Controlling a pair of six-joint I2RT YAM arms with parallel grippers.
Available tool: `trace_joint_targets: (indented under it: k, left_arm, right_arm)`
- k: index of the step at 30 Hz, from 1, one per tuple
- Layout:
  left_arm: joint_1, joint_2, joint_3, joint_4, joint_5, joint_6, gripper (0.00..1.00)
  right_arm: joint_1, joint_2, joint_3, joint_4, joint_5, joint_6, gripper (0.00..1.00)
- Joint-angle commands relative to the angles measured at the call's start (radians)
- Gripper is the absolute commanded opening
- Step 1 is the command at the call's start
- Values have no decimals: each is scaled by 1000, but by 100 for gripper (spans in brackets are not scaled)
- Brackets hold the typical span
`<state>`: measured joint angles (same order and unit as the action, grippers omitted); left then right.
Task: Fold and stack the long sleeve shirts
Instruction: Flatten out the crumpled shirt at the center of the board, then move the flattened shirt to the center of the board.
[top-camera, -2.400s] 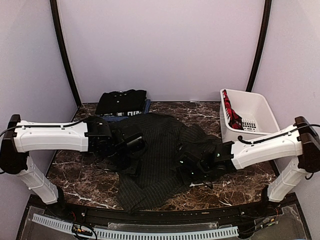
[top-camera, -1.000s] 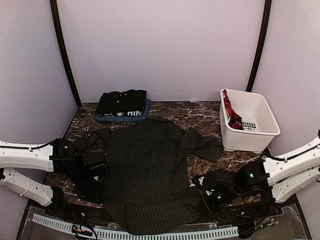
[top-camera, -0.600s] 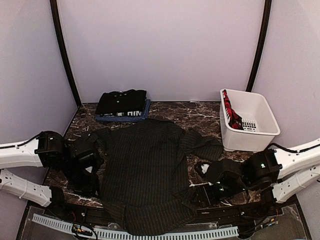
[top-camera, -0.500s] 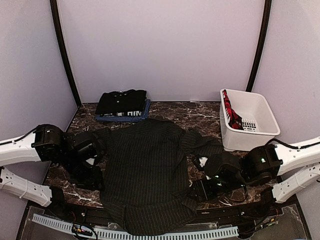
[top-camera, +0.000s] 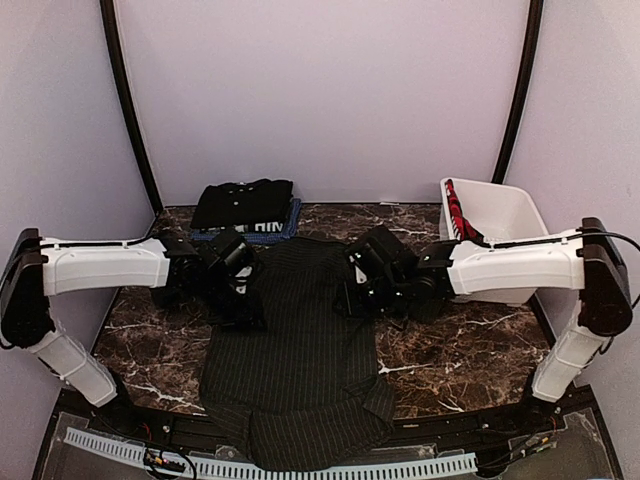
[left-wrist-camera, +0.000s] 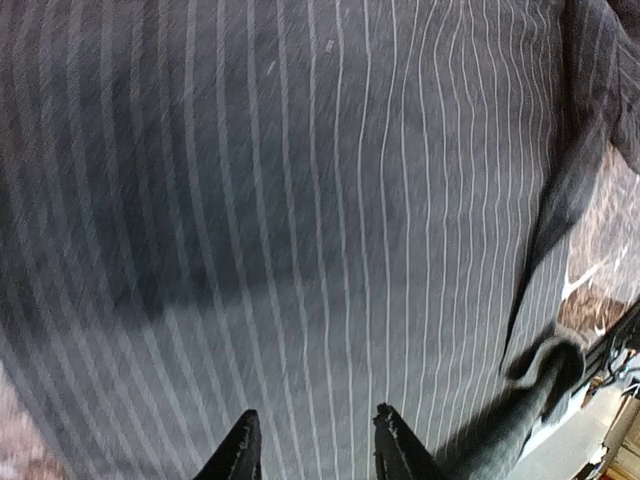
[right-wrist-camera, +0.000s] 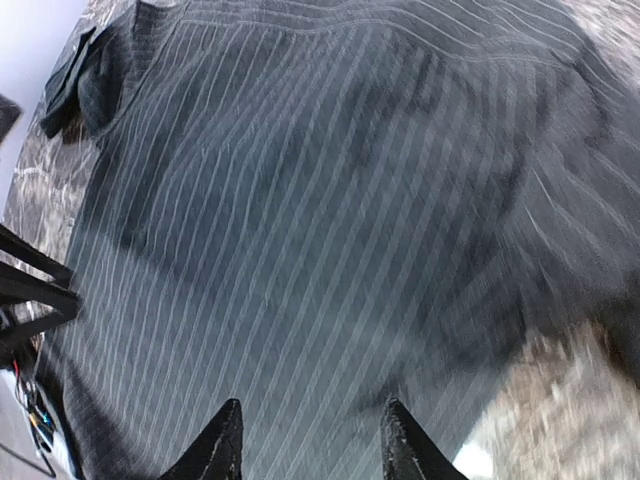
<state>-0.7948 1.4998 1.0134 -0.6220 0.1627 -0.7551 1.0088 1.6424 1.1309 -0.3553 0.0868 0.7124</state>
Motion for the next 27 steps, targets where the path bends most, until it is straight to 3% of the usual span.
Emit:
trace_joint_targets:
  k: [1, 12, 22, 27]
  left_arm:
    - [41, 134, 73, 176, 33, 77, 37]
    - [109, 345, 117, 275, 38, 80, 35]
    - [187, 500, 293, 247, 67, 124, 35]
    - [198, 508, 387, 157, 73, 166, 37]
  right_arm:
    - [-80, 117, 83, 86, -63, -106, 43]
    - [-269, 353, 150, 92, -127, -205, 41]
    - [-391, 590, 448, -50, -126, -302, 40]
    - [-395, 610, 551, -120, -104, -335, 45]
